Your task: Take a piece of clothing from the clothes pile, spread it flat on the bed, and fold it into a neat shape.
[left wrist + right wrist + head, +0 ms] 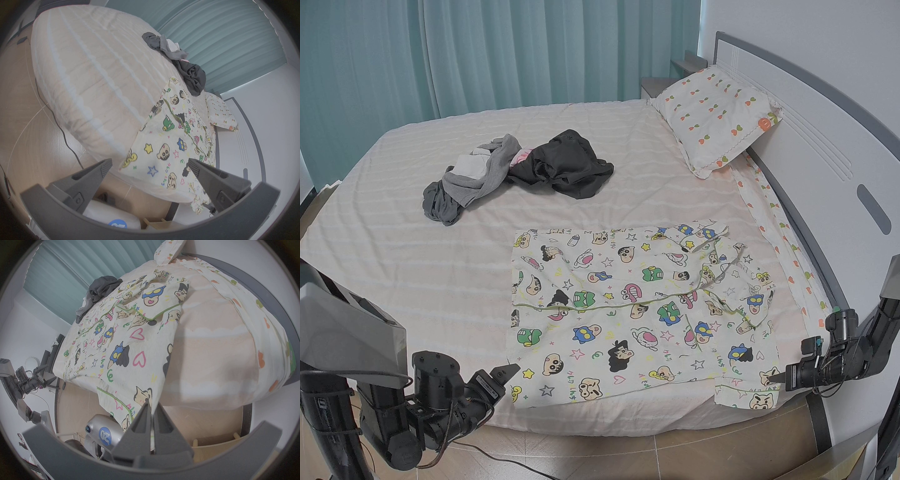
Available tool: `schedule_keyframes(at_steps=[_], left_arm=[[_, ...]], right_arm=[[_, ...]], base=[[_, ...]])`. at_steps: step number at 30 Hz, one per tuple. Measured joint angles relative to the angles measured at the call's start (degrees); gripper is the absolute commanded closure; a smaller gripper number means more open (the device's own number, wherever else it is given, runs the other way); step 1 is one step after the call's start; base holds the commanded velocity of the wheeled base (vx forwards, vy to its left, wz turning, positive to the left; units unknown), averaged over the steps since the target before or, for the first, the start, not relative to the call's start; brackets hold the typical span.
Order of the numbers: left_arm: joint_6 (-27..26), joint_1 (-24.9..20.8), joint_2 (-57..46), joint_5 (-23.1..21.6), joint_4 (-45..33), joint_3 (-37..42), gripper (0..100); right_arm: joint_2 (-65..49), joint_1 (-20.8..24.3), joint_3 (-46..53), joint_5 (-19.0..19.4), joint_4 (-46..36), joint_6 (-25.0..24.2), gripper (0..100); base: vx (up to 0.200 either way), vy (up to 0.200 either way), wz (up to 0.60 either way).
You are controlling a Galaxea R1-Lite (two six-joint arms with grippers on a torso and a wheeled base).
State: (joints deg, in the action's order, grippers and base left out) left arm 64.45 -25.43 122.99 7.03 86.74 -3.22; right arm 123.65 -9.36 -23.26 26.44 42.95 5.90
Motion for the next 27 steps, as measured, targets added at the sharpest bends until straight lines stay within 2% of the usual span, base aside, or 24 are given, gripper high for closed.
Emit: schedule_keyframes(at_steps=[6,13,14,20,27], left_arm=[[-4.22,5.67,0.35,-0.23,-0.22,-2.38,0],[-4.71,8.42,0.41,-0.94,-0.68,-5.57,0],[-4.71,8.87,0.41,-0.96,-0.82,-6.25,0],[-4.89,10.76,0.07,-1.02,-4.60,-10.31,0],[-4.95,11.92,-3.25,-1.45,-21.15,-18.52,0]], right_arm=[[-0.05,-0.87,-0.22,-0.11,-0.33,1.05,100],[-0.13,-1.35,-0.05,-0.28,-2.17,4.57,100],[-0.13,-1.38,0.00,-0.39,-2.41,5.01,0],[-0.20,-1.50,0.24,-0.99,-3.35,6.61,0],[-1.52,-1.49,1.16,-0.85,-3.32,7.81,0]], base=[[0.000,0.000,0.00],[0.000,0.000,0.00],[0.000,0.000,0.00],[0.000,0.000,0.00],[0.000,0.000,0.00]])
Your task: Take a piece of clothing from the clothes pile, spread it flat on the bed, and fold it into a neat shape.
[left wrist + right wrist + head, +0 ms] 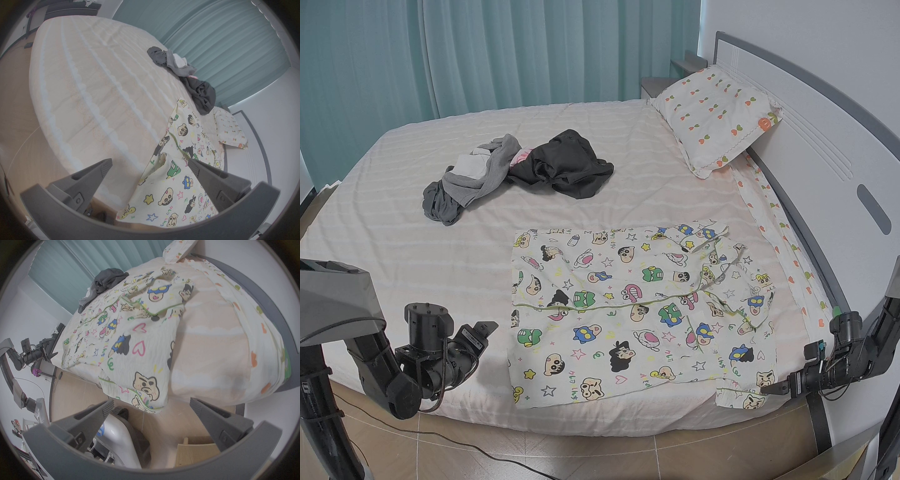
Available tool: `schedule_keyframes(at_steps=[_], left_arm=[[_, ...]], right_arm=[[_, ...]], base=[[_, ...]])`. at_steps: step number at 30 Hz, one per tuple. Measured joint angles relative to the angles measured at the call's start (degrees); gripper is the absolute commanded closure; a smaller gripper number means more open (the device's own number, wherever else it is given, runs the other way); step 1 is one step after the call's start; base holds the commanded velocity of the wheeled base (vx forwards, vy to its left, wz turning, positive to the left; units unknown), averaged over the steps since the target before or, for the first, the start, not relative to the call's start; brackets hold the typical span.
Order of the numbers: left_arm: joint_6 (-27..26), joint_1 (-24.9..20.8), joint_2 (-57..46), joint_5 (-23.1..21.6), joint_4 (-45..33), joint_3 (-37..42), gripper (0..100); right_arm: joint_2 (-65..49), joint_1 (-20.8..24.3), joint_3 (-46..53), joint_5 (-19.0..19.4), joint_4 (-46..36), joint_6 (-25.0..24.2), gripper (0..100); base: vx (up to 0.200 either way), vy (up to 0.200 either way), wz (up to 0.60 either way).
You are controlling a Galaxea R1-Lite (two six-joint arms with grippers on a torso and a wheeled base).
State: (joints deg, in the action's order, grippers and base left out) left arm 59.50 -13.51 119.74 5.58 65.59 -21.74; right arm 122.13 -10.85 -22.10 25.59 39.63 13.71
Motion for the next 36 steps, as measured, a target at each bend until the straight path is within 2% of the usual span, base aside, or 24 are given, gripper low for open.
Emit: schedule_keyframes(at_steps=[3,6,8,27,32,36], left_arm=[[0.02,0.00,-2.65,-1.56,-6.72,-2.29,0],[0.52,-0.38,-6.42,-4.52,-11.82,-5.08,0],[1.18,-0.44,-7.72,-5.01,-12.39,-5.99,0],[1.48,-0.33,-9.64,-5.77,-12.70,-10.68,0],[-1.21,-0.22,-8.39,-5.69,-12.65,-11.84,0],[-4.18,-0.10,-7.44,-5.74,-12.63,-12.87,0]], right_arm=[[-1.54,0.02,0.26,0.82,-0.04,-0.17,0],[-4.24,0.29,0.35,3.43,0.11,-2.15,0],[-5.21,0.33,0.28,3.86,0.22,-3.67,0],[-7.88,0.79,-2.40,4.82,3.72,-11.75,0],[-8.01,1.05,-2.67,5.03,3.96,-12.71,0],[-8.02,1.10,-2.69,5.06,3.99,-12.87,0]], base=[[0.000,0.000,0.00],[0.000,0.000,0.00],[0.000,0.000,0.00],[0.200,0.000,0.00],[0.200,0.000,0.00],[0.000,0.000,0.00]])
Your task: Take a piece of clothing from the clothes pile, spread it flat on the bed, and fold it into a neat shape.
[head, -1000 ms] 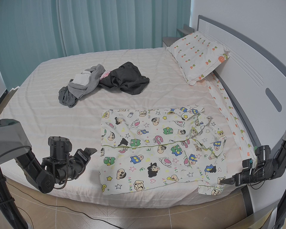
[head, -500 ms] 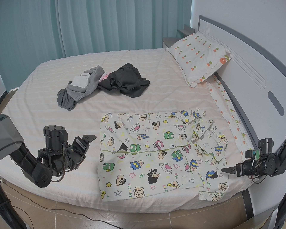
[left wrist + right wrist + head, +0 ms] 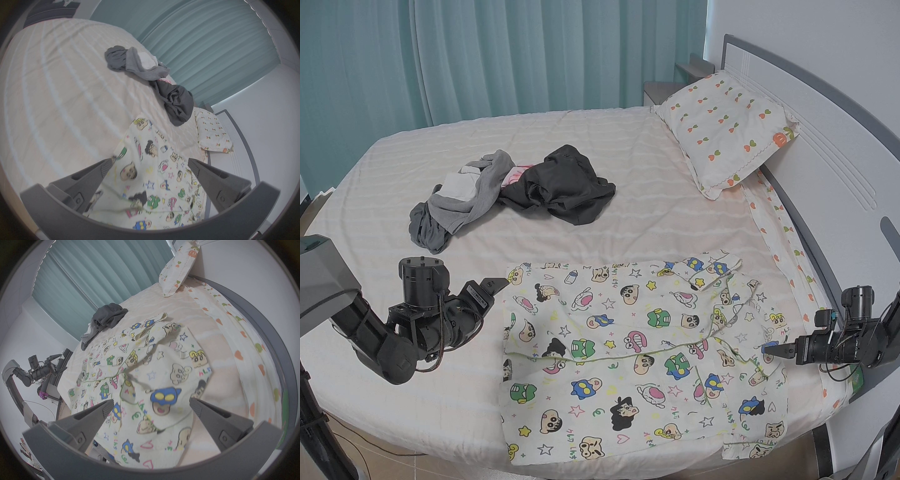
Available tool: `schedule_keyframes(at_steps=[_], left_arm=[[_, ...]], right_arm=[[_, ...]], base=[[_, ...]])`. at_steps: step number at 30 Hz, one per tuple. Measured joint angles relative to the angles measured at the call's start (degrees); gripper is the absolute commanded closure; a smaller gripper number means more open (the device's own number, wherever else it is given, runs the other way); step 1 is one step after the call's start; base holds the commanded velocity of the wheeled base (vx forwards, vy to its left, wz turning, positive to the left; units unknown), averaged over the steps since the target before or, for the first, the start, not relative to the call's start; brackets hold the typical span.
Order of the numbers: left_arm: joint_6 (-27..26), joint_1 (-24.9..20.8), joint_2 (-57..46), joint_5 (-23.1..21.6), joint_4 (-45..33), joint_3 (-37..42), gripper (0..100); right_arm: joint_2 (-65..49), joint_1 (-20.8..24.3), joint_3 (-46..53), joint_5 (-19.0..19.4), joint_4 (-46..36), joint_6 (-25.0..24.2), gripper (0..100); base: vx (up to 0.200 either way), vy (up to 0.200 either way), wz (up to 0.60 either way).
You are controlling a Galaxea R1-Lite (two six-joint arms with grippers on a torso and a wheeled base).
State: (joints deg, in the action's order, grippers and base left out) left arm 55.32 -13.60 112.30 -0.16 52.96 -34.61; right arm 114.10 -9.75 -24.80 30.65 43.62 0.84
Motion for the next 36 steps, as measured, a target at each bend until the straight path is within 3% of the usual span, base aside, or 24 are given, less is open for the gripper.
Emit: schedule_keyframes(at_steps=[10,28,36], left_arm=[[-3.62,2.58,2.47,-0.09,-5.85,-6.18,0],[-4.19,3.06,5.06,-0.27,-5.94,-8.98,0],[-11.59,4.22,8.62,-3.96,-6.46,-12.91,0]], right_arm=[[0.06,0.66,-0.22,-0.02,-0.02,-0.18,0],[0.23,0.78,-0.20,-0.09,-0.02,-0.11,0],[0.43,1.33,-0.12,-0.09,-0.02,-0.11,0]], base=[[0.000,0.000,0.00],[0.033,0.000,0.00],[0.000,0.000,0.00]])
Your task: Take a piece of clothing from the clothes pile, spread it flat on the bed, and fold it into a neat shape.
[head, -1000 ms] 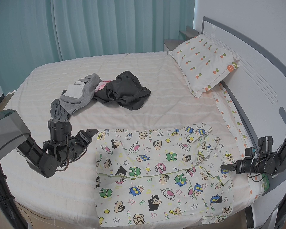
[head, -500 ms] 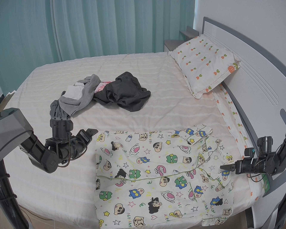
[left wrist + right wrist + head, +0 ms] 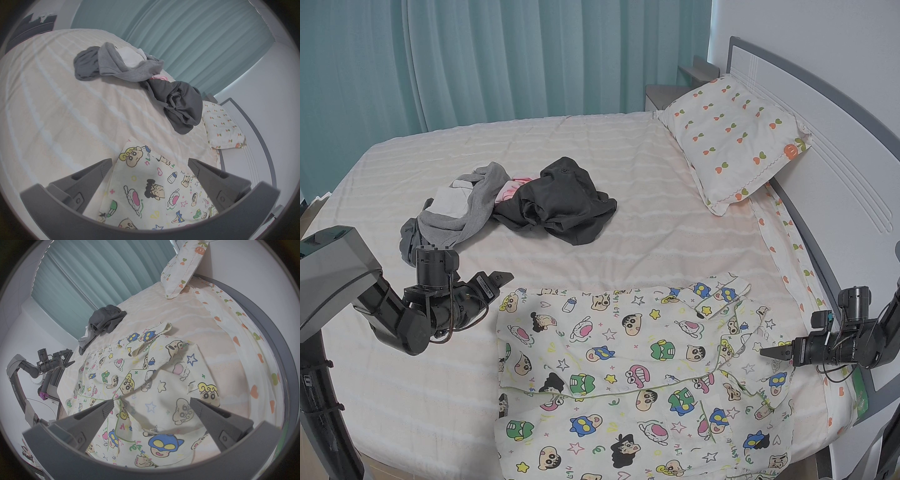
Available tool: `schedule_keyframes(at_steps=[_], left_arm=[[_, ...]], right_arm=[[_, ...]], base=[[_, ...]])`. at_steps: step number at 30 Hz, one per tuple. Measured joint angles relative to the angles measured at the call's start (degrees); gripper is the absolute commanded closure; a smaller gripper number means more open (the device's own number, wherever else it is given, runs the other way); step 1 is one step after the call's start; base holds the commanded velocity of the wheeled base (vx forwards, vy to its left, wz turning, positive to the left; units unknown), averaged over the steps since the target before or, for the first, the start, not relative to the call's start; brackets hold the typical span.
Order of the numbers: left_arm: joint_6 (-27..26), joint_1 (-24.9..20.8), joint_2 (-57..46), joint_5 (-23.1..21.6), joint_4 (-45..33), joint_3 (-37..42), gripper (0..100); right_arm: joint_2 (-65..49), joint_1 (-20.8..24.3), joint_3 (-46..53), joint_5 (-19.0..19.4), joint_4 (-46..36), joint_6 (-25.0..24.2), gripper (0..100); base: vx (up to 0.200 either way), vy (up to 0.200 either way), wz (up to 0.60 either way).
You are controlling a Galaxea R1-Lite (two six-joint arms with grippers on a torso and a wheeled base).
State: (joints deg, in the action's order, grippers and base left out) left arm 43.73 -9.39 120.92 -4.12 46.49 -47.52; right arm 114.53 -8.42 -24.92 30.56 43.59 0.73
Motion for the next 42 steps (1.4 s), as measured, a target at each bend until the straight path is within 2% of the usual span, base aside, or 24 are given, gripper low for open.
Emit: schedule_keyframes(at_steps=[6,15,24,30,31,42], left_arm=[[-2.71,0.95,3.72,-4.77,-3.52,-5.46,0],[-6.01,2.69,10.73,-6.22,-7.22,-15.38,0],[-6.07,2.89,14.67,-6.52,-7.96,-18.43,0],[-5.72,2.54,16.07,-8.39,-7.88,-19.48,0],[-5.72,2.41,16.24,-8.48,-7.80,-19.63,100],[-5.44,1.87,17.37,-7.91,-7.90,-21.16,100]], right_arm=[[0.11,0.51,0.04,0.00,-0.02,-0.05,0],[0.35,0.94,0.17,0.00,-0.02,0.00,0],[1.15,1.57,0.09,-0.21,-0.02,0.27,0],[1.65,1.57,-0.07,-0.34,-0.02,0.24,0],[1.67,1.57,-0.07,-0.34,-0.02,0.22,0],[1.76,1.56,0.00,-0.34,0.04,0.22,0]], base=[[0.000,0.000,0.00],[0.000,0.000,0.00],[0.000,0.000,0.00],[0.000,0.000,0.00],[0.000,0.000,0.00],[0.000,0.000,0.00]])
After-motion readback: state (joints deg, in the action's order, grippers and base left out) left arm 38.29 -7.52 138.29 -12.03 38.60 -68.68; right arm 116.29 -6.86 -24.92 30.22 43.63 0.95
